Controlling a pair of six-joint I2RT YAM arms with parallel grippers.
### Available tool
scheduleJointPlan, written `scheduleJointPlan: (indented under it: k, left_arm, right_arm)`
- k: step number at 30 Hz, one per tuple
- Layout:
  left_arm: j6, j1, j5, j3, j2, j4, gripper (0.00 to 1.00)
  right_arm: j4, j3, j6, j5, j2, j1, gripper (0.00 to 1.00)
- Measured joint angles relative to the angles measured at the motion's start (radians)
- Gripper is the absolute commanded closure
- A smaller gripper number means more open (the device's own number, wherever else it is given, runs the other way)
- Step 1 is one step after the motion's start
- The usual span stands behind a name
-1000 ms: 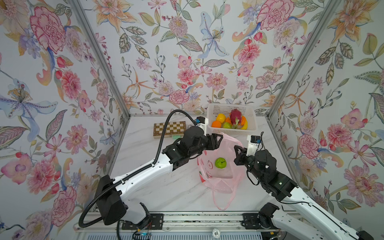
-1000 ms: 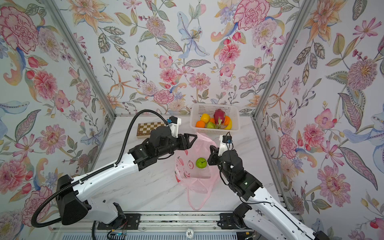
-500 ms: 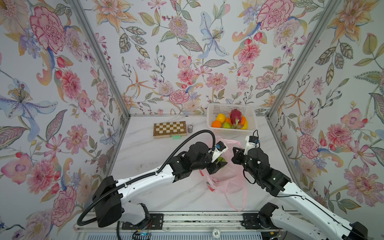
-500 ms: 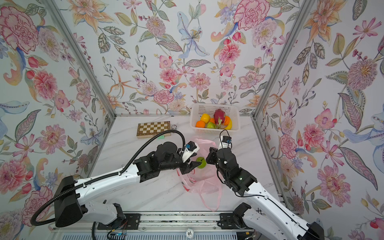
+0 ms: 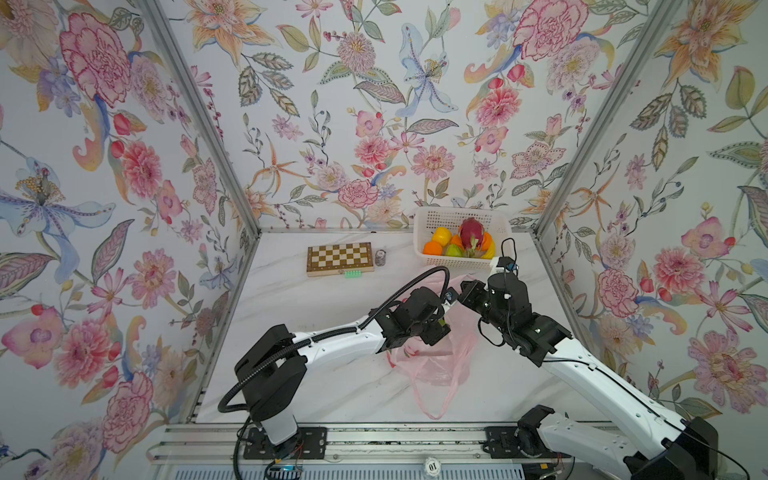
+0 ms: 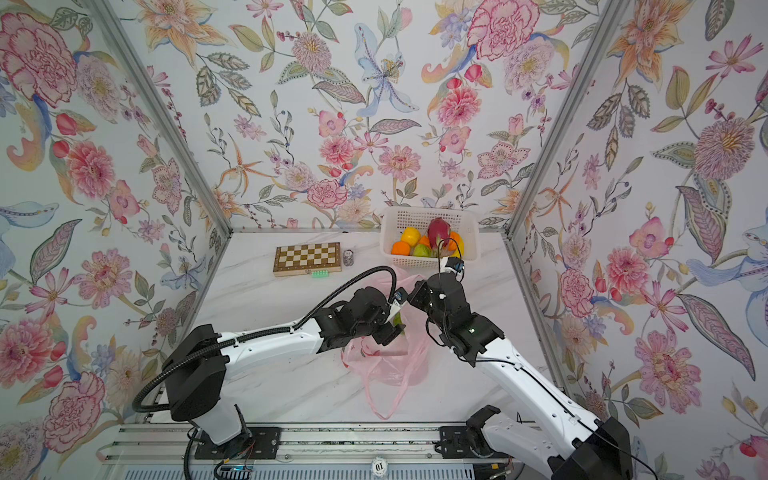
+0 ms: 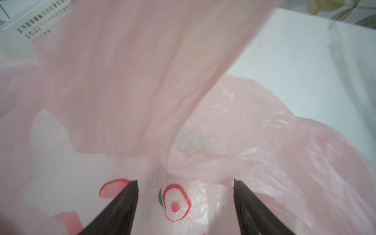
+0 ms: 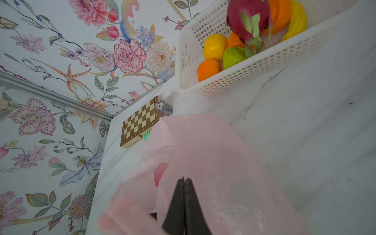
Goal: Untie the knot of the plastic bag and take out the fruit
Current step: Rotate the plastic bag at the center of the table, then pick up the fruit from the plastic bag.
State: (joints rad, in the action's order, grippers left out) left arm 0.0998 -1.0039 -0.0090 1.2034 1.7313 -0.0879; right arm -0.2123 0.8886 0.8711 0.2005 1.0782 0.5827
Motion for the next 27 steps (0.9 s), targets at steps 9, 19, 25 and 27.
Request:
scheduleJointPlan:
  k: [9, 19, 25, 27]
  left_arm:
    - [-0.003, 0.058, 0.026, 0.028, 0.113, 0.015, 0.15]
    - [0.007, 0.146, 0.267, 0.037, 0.159, 0.096, 0.14]
    - [0.059, 0.153, 0.383, 0.090, 0.230, 0.108, 0.11]
    - [0.079, 0.153, 0.399, 0.106, 0.247, 0.106, 0.11]
  right_arm:
    - [-0.149, 0.032, -0.026, -0.035, 0.091, -0.138, 0.26]
    - [-0.246, 0.003, -0.158, -0.212, 0.132, -0.259, 0.29]
    - [-0.248, -0.011, -0.222, -0.247, 0.249, -0.279, 0.73]
    - [-0.246, -0.016, -0.241, -0.251, 0.273, -0.293, 0.80]
